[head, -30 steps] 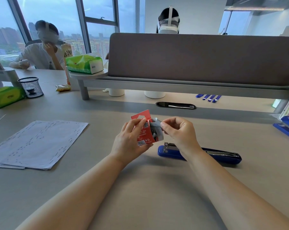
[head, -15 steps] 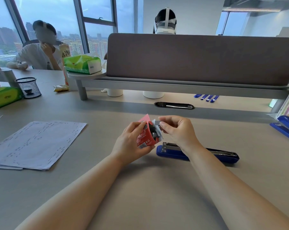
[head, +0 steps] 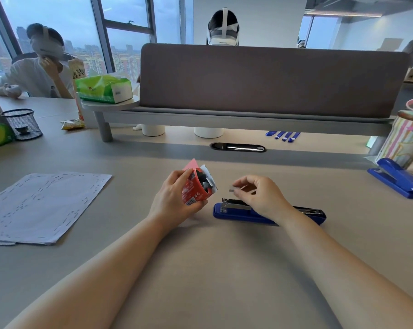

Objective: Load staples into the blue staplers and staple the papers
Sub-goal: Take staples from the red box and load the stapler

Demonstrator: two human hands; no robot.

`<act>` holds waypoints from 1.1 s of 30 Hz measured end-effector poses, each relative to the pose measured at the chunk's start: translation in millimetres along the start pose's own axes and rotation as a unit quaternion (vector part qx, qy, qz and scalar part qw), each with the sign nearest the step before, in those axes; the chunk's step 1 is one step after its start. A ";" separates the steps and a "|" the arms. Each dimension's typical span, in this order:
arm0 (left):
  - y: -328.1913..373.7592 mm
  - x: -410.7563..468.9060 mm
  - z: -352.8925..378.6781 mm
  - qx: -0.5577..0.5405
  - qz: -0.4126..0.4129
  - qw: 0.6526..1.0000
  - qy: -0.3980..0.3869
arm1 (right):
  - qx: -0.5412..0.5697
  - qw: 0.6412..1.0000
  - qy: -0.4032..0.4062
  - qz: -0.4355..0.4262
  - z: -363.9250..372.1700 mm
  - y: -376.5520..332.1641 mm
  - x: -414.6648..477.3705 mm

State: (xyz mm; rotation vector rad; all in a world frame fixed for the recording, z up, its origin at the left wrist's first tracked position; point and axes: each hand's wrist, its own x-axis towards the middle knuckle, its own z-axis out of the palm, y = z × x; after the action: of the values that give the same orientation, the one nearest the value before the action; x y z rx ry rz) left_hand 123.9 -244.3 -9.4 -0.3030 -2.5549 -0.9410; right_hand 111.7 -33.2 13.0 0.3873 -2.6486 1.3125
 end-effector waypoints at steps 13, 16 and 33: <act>4.2 -2.7 0.7 0.052 0.017 0.999 0.001 | -0.082 0.996 -0.011 -0.042 5.4 11.7 -18.1; 4.1 -3.0 1.2 0.059 0.022 0.998 -0.001 | -0.095 0.994 -0.018 -0.045 5.7 11.1 -18.1; 0.4 -2.0 1.0 0.066 0.026 0.997 -0.012 | -0.140 0.981 0.007 -0.133 13.5 10.2 -21.9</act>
State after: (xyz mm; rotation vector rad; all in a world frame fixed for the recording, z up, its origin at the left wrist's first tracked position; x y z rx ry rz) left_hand 125.5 -243.4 -10.7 -0.3419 -2.6029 -0.7492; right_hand 129.1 -34.5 -8.4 0.6568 -2.6053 0.8476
